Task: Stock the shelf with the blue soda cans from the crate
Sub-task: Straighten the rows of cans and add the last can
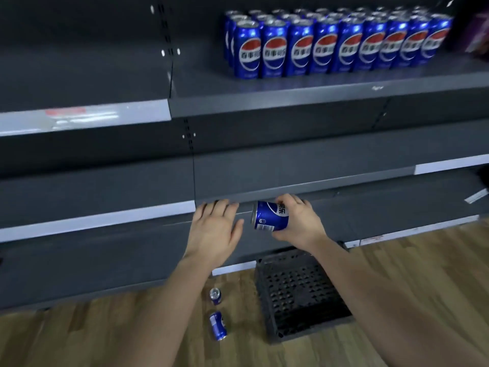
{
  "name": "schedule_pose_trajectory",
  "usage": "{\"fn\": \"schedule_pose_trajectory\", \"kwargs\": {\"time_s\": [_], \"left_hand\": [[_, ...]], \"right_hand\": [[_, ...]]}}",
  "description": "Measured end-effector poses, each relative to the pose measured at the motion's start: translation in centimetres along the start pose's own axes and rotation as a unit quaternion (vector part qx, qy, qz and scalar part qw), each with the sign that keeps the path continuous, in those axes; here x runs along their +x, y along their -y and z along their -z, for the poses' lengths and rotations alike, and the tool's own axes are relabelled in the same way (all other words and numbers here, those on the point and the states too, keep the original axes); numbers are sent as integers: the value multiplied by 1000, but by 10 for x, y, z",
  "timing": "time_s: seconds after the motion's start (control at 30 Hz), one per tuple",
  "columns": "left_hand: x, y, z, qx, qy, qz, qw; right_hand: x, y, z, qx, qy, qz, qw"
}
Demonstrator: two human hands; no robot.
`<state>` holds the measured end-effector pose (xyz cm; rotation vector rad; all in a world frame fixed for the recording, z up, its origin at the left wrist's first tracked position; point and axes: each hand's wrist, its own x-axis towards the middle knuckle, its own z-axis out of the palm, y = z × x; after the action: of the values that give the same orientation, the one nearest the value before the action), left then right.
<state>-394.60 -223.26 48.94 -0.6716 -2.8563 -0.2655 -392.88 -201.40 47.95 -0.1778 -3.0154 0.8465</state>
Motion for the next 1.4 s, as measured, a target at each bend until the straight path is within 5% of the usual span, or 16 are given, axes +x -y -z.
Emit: {"fn": "schedule_pose_trajectory", "kwargs": {"time_s": [0.33,0.9,1.4], "left_hand": [[74,-94,66,-3,-43,-77,996],[181,-367,85,-12,-114,-80,990],[303,-428,66,7,-144,-94,985]], "right_hand": [[5,-27,136,-16,-114,22,993],[3,-215,355,-77,-155,83,981],[92,-289,412,-94,-154,106,978]]}}
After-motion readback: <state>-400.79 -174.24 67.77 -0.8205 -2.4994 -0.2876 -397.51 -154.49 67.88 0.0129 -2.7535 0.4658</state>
